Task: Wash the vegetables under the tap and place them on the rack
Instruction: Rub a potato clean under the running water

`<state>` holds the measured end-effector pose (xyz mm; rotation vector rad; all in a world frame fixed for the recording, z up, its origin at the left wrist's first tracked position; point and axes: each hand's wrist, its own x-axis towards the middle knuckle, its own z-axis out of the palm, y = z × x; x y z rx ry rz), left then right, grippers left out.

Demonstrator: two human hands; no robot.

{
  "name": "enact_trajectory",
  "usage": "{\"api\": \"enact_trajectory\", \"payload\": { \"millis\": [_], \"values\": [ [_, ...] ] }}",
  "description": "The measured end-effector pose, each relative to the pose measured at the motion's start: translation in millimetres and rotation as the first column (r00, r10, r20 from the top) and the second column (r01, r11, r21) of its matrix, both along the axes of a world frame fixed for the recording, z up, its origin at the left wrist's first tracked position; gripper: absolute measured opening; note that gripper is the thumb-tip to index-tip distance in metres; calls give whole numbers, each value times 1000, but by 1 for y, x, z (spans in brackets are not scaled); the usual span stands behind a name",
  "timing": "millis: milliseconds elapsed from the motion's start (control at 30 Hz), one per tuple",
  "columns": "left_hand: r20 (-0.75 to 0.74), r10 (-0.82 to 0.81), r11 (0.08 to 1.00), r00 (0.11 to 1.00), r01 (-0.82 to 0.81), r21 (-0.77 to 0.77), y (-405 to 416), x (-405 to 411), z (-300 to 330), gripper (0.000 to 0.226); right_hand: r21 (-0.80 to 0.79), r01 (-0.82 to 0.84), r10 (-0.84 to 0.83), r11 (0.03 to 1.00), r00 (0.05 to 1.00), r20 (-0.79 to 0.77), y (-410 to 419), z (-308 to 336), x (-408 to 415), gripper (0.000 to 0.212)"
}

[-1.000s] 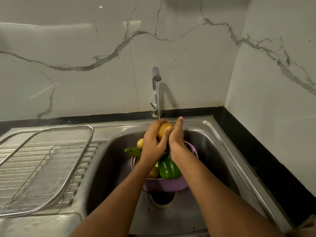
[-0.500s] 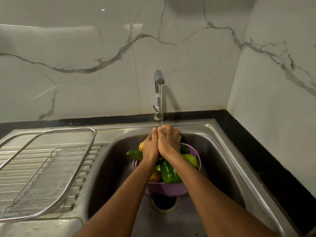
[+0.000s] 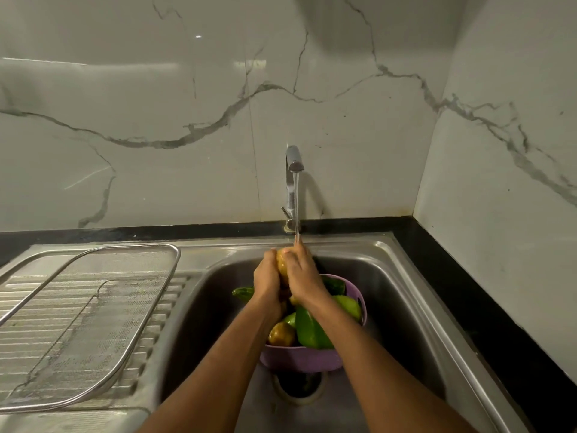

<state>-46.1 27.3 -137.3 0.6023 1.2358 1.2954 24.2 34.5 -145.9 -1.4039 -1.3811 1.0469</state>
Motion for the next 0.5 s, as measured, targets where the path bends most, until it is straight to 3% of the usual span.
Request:
{"api": "enact_trajectory", "payload": {
  "millis": [100,200,367,433,500],
  "values": [
    [61,15,1000,998,-16,20,-3,7,5,36,-167,105,-138,980,969,-207,0,11,8,50],
    [19,-16,999,1000,15,41,-3,7,5,34,-246,131,-190,961,952,-238,3,13,16,54],
    [180,-69,993,981,85,-84,0,-5,3,49,-206,-175,67,963,893,-446,0,11,29,38],
    [229,-97,985,969,126,-117,1,-8,3,57,-174,-245,155,954,898,-411,0,9,35,54],
    [236,-112,980,965,146,-134,1,-9,2,62,-168,-215,140,962,917,-374,0,7,34,67]
  ]
}}
